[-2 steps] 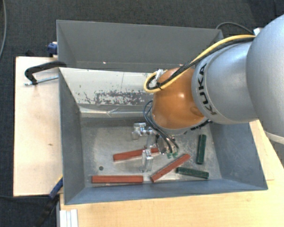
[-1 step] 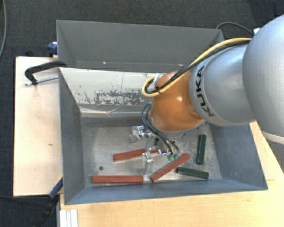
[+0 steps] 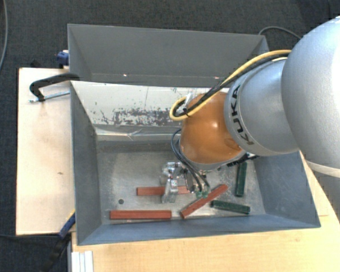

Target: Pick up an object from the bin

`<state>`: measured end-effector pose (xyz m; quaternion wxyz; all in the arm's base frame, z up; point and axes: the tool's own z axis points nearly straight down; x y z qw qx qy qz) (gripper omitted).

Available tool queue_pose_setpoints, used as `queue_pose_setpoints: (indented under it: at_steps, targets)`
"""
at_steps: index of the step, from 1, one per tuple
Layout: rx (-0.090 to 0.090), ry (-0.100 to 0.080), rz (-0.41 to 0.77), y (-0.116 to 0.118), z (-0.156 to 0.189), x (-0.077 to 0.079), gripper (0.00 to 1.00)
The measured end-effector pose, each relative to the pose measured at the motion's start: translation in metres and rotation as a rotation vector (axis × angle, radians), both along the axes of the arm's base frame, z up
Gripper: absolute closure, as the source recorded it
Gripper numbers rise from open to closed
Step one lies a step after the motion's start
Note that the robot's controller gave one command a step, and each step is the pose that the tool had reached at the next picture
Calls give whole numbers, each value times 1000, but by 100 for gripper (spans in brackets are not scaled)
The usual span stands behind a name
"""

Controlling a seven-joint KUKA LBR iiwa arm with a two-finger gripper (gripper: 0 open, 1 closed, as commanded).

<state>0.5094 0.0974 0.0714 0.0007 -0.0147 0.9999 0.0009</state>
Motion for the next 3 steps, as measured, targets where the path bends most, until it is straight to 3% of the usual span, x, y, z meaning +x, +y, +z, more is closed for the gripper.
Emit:
queue_pose_setpoints:
  at_steps: [3]
  targets:
    - [-1, 4, -1, 0, 8, -1, 100]
